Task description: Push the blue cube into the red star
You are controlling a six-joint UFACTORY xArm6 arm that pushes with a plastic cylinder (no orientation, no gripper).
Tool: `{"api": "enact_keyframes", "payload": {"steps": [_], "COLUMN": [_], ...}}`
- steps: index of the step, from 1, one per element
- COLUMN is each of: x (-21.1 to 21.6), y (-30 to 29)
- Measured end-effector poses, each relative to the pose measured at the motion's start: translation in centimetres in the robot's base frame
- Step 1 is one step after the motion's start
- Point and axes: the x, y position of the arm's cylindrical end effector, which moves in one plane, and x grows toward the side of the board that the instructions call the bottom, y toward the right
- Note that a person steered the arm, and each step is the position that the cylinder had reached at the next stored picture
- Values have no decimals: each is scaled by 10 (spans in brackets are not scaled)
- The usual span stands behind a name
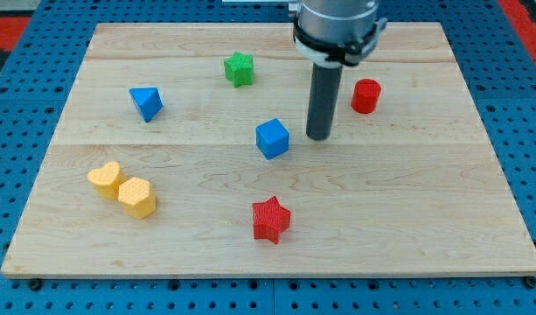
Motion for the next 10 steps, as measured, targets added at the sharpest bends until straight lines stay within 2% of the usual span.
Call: {"api": "enact_keyframes", "payload": {"steps": [1,2,3,4,7,8,9,10], "x": [-12,17,67,93,73,45,47,19], "y": [-28,-73,-81,-81,-95,-84,1,114]}}
